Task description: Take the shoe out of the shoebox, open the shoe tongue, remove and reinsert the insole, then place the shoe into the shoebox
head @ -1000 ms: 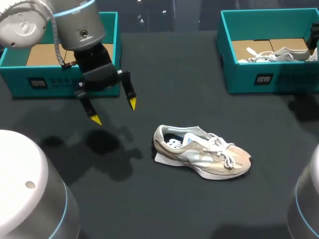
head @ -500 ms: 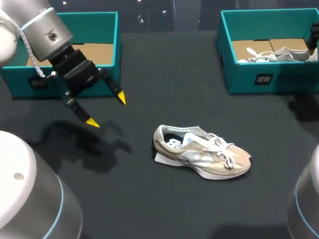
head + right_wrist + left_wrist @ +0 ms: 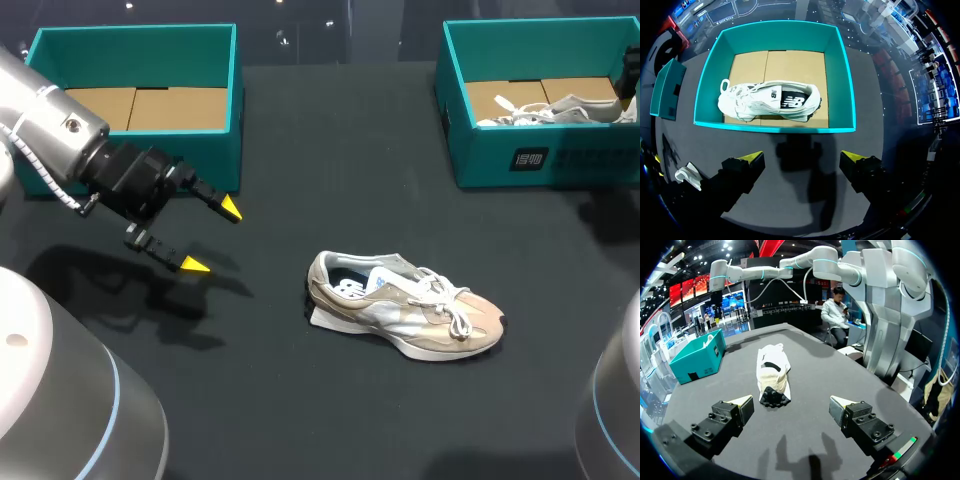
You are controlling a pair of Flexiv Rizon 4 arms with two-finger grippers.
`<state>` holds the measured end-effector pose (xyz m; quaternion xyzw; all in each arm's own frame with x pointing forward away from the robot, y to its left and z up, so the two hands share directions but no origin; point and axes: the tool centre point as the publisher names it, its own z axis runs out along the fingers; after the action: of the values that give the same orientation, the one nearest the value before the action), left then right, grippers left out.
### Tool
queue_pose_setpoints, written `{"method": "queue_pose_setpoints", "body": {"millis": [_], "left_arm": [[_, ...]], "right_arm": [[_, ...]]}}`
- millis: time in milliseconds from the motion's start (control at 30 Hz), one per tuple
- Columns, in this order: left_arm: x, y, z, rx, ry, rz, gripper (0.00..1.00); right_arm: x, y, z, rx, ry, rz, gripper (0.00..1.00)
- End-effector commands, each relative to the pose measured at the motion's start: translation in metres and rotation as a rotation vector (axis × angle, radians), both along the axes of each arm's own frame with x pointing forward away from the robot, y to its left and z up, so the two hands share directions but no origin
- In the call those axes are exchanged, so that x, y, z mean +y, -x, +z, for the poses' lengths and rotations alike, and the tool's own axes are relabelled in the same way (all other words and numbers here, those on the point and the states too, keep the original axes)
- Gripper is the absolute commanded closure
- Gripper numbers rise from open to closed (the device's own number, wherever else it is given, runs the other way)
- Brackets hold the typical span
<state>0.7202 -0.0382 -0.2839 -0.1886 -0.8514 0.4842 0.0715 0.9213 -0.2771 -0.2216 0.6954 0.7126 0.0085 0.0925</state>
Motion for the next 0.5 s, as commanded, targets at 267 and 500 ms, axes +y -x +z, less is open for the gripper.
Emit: {"method": "queue_pose_setpoints", "body": {"millis": [267, 500], "left_arm": [[0.007, 0.005, -0.032, 0.008, 0.068, 0.167, 0.00], [0.011, 0.008, -0.064, 0.060, 0.115, 0.225, 0.00]], "right_arm": [[0.000, 0.001, 0.000, -0.002, 0.001, 0.000, 0.00], [0.000, 0.001, 0.000, -0.002, 0.001, 0.000, 0.00]]}}
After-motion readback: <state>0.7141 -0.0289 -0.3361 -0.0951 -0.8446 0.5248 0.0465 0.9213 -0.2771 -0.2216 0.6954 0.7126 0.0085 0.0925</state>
